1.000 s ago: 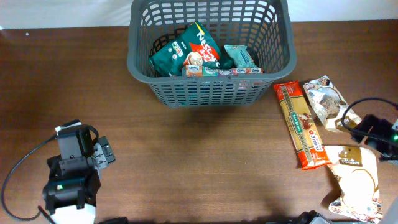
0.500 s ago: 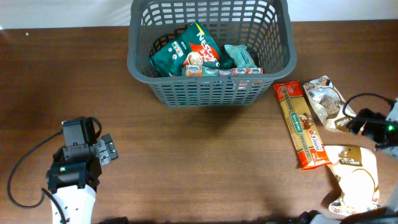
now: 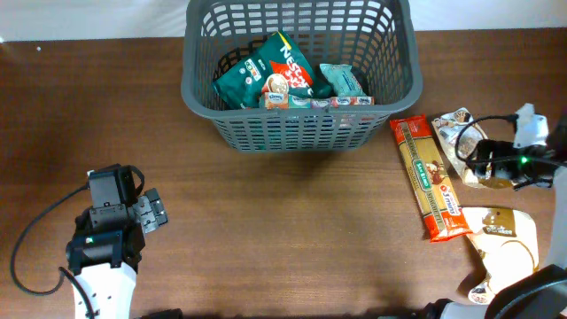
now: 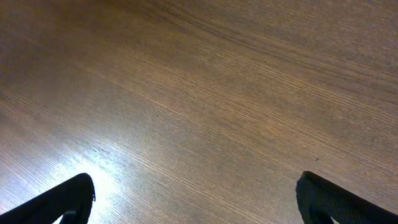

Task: Pack container
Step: 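Move the right gripper down onto the clear Pantree snack pouch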

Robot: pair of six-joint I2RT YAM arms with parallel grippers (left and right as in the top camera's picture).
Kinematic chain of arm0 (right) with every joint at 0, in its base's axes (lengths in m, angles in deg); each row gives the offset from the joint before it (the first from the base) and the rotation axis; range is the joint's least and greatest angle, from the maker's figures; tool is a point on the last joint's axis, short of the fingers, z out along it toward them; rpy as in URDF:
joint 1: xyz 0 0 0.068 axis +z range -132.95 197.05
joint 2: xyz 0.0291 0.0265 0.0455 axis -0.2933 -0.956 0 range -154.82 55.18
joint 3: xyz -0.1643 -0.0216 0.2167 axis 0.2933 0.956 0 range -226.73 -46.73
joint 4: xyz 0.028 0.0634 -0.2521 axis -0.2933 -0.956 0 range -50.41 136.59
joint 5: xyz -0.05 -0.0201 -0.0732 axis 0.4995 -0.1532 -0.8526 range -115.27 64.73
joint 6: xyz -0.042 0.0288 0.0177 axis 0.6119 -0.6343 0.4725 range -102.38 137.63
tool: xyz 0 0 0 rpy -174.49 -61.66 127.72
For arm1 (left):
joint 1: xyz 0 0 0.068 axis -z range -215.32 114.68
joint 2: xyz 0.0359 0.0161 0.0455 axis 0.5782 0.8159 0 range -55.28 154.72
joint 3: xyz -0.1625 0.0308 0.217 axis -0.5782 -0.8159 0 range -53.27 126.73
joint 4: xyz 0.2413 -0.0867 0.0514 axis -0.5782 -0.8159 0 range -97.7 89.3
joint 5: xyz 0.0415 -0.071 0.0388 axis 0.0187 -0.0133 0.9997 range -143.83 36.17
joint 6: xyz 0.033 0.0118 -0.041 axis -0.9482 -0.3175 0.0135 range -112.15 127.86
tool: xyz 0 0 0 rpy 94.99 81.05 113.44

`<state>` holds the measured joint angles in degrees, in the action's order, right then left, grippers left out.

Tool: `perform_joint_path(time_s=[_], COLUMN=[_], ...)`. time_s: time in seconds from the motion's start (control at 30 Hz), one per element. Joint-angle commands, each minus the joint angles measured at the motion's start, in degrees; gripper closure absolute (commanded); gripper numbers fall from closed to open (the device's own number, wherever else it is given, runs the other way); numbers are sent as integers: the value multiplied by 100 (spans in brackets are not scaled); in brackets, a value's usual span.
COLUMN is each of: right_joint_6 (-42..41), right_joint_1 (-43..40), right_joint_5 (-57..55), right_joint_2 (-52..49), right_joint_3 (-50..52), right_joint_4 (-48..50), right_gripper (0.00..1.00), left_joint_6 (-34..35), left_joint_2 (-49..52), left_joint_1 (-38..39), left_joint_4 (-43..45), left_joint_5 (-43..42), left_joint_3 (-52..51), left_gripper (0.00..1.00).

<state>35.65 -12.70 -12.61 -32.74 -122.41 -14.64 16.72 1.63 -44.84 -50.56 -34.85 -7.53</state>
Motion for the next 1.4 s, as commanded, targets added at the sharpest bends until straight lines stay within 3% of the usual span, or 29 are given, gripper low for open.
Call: perform_joint_path(time_s=[0.0, 0.37, 0.9, 1.1, 1.37], right_joint_6=[149, 424, 398, 1668, 2409], right_joint_1=[50, 52, 44, 50, 50], right_joint_5=[-612, -1794, -1888, -1596, -1217], right_joint_2=[-61, -98, -205, -280, -911], right_joint_3=[52, 52, 76, 125, 487], right_joint_4=[0, -199, -409, -343, -22], right_gripper=[1, 1, 1, 1, 1], left_joint_6=[52, 52, 55, 52, 52], left_joint_2=[9, 9, 9, 9, 9], left_joint_1=[-39, -39, -39, -39, -39], left_joint_4=[28, 44, 127, 125, 125], left_joint_5=[-9, 2, -22, -83, -83], left_joint_3=[-39, -39, -39, -39, -39], left_gripper=[1, 1, 1, 1, 1])
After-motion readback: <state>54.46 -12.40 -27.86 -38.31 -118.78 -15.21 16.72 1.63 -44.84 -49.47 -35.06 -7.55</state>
